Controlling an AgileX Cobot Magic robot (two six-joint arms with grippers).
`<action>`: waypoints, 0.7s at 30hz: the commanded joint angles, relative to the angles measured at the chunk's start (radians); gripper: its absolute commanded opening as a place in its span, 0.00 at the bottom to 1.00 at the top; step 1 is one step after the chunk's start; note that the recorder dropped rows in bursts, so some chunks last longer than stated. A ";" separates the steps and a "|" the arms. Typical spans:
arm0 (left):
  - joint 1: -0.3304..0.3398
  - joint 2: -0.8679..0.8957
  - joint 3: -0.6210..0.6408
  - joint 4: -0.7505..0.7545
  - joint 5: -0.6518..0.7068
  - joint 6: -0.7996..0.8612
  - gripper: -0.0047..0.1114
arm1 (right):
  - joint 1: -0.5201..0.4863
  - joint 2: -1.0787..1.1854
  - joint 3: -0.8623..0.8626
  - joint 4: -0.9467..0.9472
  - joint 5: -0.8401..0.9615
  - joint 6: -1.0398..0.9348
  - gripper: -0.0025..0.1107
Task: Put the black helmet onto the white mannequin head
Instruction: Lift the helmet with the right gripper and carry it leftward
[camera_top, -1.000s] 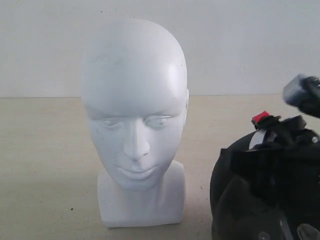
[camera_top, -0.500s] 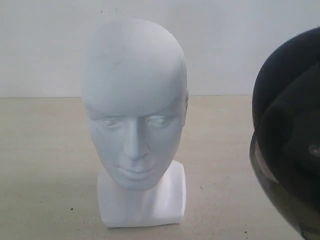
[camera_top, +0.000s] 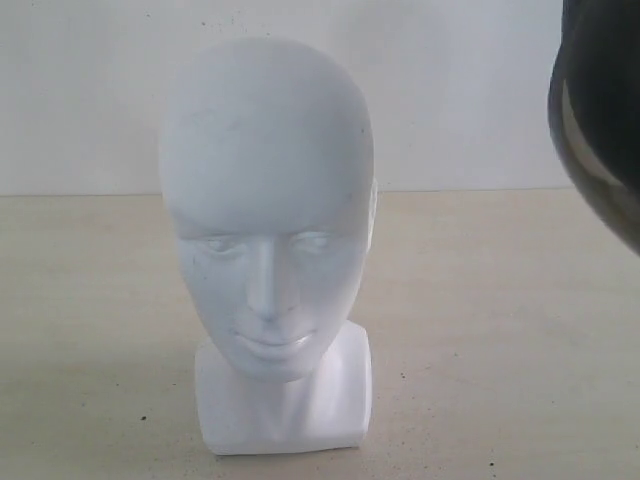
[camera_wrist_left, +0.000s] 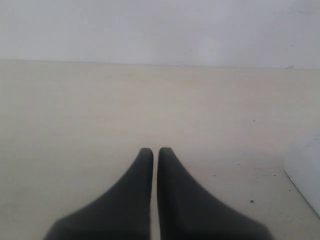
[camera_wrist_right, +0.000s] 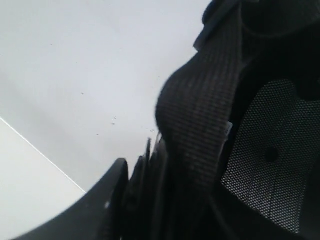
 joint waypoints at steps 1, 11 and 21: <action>0.003 -0.004 0.004 0.002 -0.003 0.003 0.08 | -0.002 0.071 -0.117 -0.109 -0.133 -0.006 0.02; 0.003 -0.004 0.004 0.002 -0.003 0.003 0.08 | -0.002 0.388 -0.447 -0.128 -0.318 0.007 0.02; 0.003 -0.004 0.004 0.002 -0.003 0.003 0.08 | -0.002 0.646 -0.767 -0.124 -0.454 0.069 0.02</action>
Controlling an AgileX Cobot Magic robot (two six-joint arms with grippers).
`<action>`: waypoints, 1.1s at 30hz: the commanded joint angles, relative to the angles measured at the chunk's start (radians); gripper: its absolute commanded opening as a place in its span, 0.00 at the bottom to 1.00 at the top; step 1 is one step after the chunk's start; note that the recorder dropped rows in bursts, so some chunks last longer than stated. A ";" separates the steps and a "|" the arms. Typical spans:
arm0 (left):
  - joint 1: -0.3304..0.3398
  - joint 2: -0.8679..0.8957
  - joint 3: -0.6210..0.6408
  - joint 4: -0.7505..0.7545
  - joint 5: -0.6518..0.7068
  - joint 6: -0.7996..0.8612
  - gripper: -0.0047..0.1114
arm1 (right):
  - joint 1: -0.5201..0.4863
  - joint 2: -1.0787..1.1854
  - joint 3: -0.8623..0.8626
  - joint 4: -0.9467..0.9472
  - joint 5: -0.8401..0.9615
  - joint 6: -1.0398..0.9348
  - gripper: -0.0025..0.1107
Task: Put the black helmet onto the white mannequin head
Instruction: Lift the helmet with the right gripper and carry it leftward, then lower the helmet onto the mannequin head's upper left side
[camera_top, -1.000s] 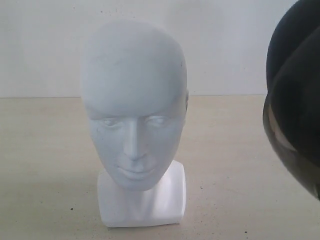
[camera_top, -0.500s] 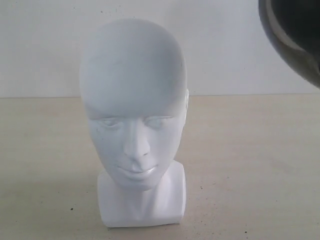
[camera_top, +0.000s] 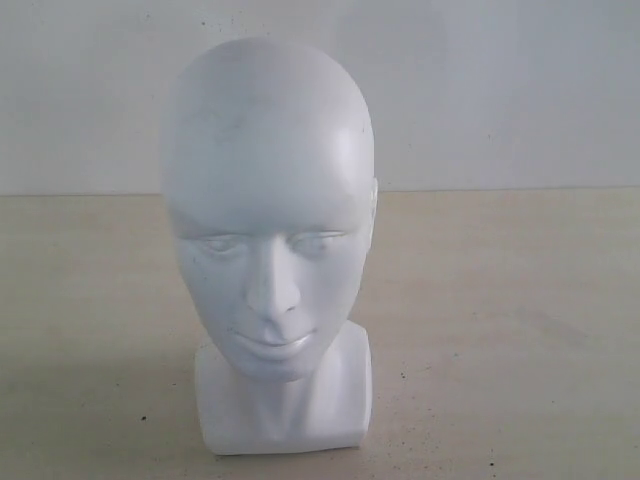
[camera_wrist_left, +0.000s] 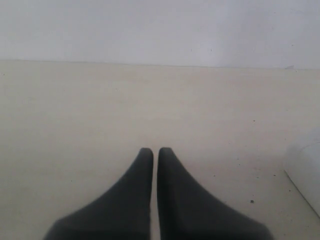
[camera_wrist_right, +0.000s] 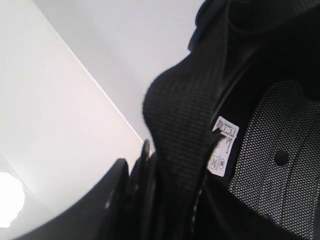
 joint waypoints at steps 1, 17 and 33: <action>0.003 -0.004 0.004 0.002 -0.003 0.003 0.08 | -0.002 0.082 -0.133 -0.064 -0.127 0.015 0.02; 0.003 -0.004 0.004 0.002 -0.003 0.003 0.08 | -0.051 0.323 -0.265 0.108 -0.367 0.272 0.02; 0.003 -0.004 0.004 0.002 -0.003 0.003 0.08 | -0.061 0.345 -0.265 0.214 -0.381 0.249 0.02</action>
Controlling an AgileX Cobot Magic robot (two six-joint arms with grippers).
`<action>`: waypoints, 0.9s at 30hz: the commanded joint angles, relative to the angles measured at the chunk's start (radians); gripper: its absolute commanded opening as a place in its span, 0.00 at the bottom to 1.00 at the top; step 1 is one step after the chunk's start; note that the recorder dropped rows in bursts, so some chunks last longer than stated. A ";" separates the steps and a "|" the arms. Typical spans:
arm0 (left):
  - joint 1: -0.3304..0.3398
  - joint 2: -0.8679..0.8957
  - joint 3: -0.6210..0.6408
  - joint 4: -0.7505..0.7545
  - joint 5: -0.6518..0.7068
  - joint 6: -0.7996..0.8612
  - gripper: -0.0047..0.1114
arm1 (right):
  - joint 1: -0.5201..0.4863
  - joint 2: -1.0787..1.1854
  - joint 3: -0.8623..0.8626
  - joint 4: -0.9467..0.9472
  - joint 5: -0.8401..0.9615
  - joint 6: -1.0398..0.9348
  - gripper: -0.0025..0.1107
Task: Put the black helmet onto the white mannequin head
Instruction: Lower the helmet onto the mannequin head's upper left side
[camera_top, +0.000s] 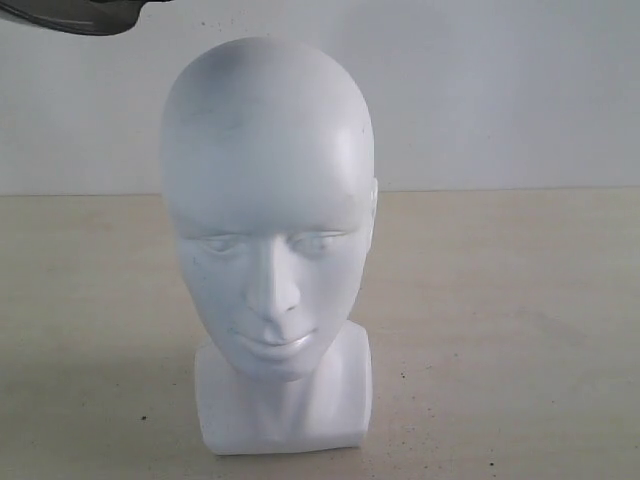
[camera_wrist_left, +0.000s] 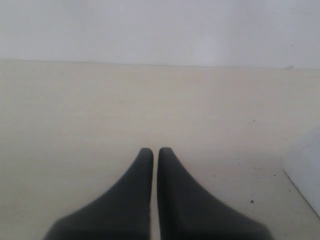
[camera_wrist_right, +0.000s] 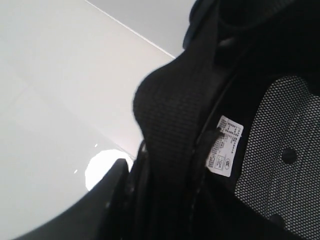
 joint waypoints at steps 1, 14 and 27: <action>0.003 -0.004 0.004 0.002 -0.003 0.003 0.08 | -0.003 0.001 -0.025 0.011 -0.068 -0.016 0.02; 0.003 -0.004 0.004 0.002 -0.003 0.003 0.08 | 0.009 0.012 -0.011 0.013 -0.132 -0.019 0.02; 0.003 -0.004 0.004 0.002 -0.003 0.003 0.08 | 0.009 0.012 0.040 0.013 -0.094 -0.032 0.02</action>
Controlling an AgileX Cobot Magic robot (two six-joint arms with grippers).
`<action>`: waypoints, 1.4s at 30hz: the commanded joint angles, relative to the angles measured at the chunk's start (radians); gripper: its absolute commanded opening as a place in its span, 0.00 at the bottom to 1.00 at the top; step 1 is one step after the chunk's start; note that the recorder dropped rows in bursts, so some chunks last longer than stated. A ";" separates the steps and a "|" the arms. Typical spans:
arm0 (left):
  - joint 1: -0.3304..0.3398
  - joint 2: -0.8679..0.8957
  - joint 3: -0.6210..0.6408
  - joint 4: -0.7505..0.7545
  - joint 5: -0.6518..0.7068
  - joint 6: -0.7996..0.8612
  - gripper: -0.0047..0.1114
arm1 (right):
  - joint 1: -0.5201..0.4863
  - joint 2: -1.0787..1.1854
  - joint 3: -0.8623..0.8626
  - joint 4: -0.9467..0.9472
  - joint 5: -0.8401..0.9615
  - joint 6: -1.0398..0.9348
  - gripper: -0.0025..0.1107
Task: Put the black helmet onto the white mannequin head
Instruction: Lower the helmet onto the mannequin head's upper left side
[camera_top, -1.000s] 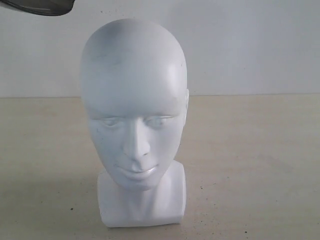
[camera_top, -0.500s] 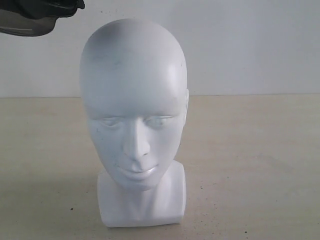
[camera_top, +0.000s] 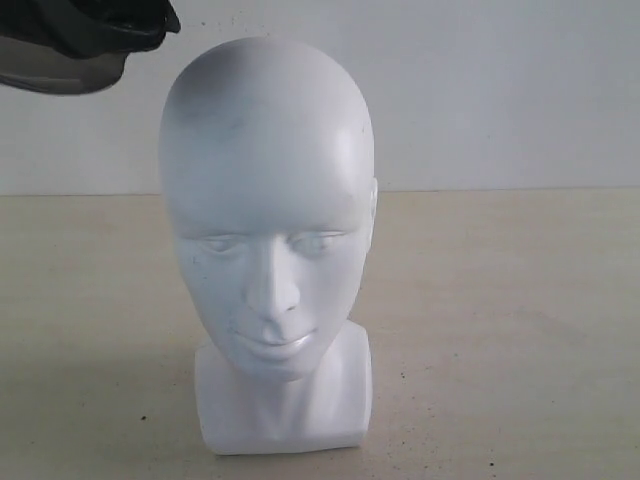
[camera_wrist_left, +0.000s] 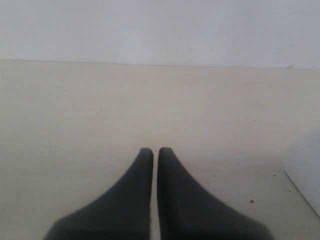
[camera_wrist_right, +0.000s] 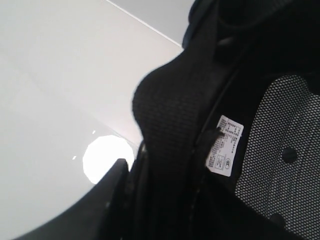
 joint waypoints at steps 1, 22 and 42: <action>0.003 -0.004 0.004 0.002 -0.003 0.003 0.08 | 0.002 -0.028 0.005 -0.014 -0.058 -0.020 0.02; 0.003 -0.004 0.004 0.002 -0.003 0.003 0.08 | 0.002 -0.040 0.015 -0.017 0.047 -0.052 0.02; 0.003 -0.004 0.004 0.002 -0.003 0.003 0.08 | 0.002 -0.208 0.264 -0.010 0.168 -0.178 0.02</action>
